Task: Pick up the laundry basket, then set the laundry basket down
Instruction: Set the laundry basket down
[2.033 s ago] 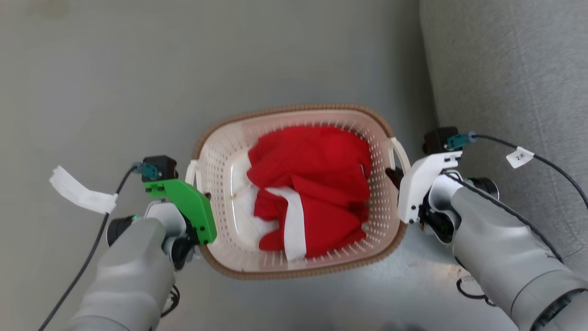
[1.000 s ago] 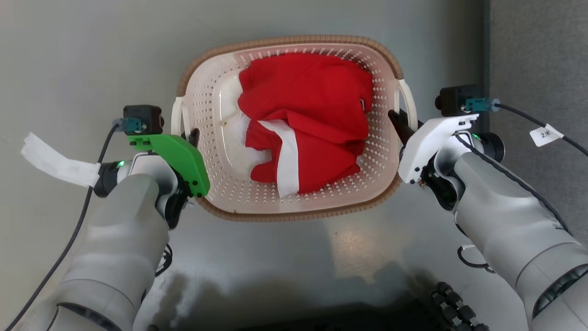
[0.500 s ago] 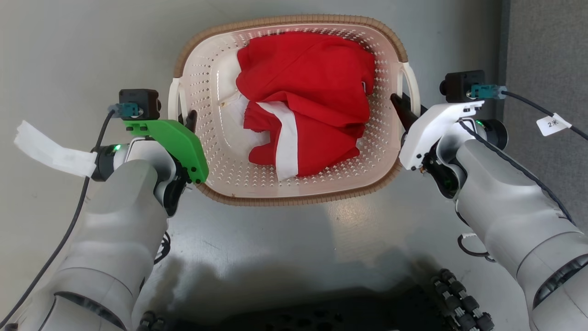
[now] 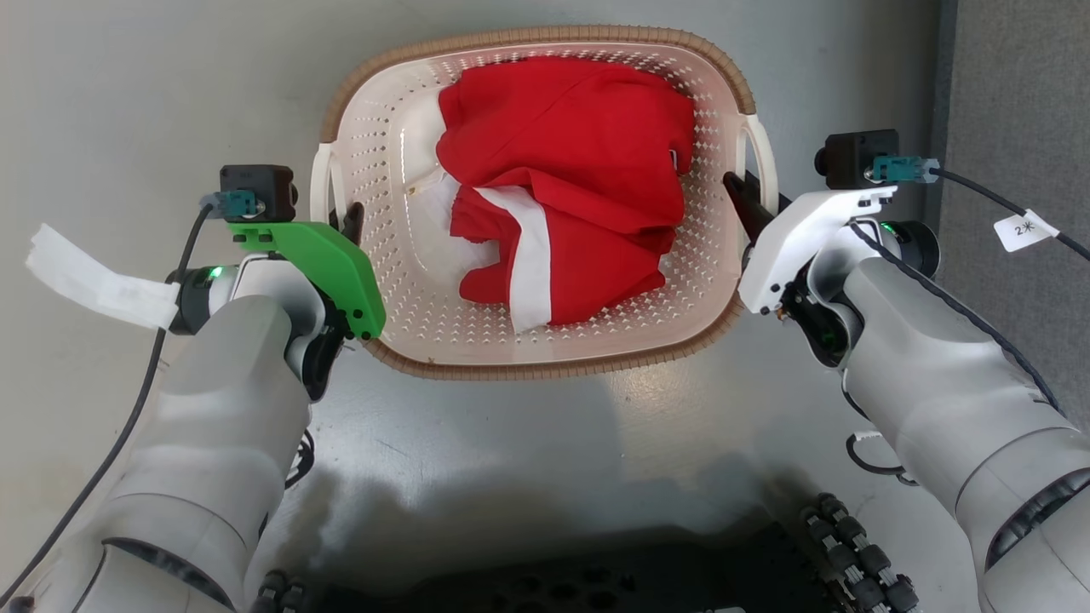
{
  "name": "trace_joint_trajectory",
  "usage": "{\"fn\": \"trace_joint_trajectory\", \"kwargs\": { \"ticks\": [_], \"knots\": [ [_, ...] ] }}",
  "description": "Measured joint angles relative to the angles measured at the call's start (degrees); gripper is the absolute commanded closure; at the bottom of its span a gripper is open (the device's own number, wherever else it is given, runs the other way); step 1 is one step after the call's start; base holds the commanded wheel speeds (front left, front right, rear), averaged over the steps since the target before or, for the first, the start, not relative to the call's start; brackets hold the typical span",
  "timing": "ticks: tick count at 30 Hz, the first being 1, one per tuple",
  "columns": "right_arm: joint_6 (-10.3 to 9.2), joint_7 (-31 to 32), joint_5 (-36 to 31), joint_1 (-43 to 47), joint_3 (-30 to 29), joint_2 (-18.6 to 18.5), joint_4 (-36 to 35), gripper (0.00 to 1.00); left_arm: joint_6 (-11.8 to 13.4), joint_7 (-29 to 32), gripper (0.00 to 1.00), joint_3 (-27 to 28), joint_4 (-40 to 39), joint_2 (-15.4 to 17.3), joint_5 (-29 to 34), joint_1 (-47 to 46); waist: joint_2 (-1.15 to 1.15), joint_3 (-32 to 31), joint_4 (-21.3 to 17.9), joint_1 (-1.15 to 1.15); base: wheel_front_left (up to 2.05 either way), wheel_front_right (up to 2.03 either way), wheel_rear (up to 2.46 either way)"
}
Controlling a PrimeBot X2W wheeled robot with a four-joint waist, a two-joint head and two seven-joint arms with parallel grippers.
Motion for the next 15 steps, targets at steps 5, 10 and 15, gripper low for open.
{"fn": "trace_joint_trajectory", "kwargs": {
  "ticks": [5, 10, 15],
  "knots": [
    [0.00, -0.16, 0.13, -0.06, 0.30, 0.03, 0.30, 1.00, -0.18, 0.00, 1.00, -0.16, 0.15, -0.02, 0.00, -0.23, 0.00, 0.14, 0.02, 0.00, 0.00, 0.00, 0.00],
    [0.09, -0.16, 0.63, -0.13, 0.58, 0.02, 0.81, 0.00, -0.25, 0.00, 0.00, -0.25, 0.33, 0.00, -0.01, -0.29, 0.00, 0.21, 0.04, 0.00, 0.00, 0.00, 0.00],
    [0.13, -0.23, 1.53, -0.46, 0.63, -0.12, 1.34, 0.00, -0.25, 0.01, 0.00, -0.24, 1.20, 0.33, -0.05, -0.32, 0.00, 0.14, 0.00, 0.00, 0.00, 0.00, 0.00]
  ]
}}
